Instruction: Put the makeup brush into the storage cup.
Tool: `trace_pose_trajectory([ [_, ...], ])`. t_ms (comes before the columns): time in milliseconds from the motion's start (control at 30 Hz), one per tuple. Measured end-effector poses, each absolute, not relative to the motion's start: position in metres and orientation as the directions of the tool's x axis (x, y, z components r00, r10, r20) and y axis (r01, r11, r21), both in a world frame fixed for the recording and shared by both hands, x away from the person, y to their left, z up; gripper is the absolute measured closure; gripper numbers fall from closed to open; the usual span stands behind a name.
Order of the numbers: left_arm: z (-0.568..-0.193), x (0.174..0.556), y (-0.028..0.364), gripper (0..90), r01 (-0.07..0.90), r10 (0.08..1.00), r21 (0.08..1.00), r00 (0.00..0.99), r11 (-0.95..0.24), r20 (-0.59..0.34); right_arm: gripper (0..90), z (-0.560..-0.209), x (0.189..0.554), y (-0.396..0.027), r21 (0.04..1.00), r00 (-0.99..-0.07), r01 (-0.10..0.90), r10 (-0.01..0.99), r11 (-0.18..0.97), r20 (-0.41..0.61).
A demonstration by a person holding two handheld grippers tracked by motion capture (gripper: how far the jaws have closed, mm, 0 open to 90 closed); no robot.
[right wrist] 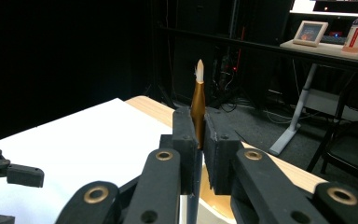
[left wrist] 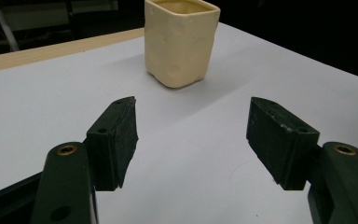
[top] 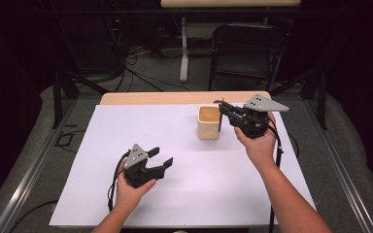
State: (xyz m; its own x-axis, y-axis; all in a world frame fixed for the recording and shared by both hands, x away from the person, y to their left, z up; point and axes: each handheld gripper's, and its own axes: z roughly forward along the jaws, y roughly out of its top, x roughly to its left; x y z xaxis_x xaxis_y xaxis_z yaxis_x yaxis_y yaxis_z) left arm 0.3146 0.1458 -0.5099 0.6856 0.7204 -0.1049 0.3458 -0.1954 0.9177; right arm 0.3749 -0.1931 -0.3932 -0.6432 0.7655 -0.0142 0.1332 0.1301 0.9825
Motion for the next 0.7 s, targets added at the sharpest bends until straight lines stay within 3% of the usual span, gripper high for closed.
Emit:
trace_pose_trajectory([
  [700,-0.51,0.315,0.146,33.7,0.345,0.72,0.918,0.686,-0.197,-0.104,83.8,-0.386,0.408,-0.174,0.981,-0.626,0.149,0.78,0.126,-0.005],
])
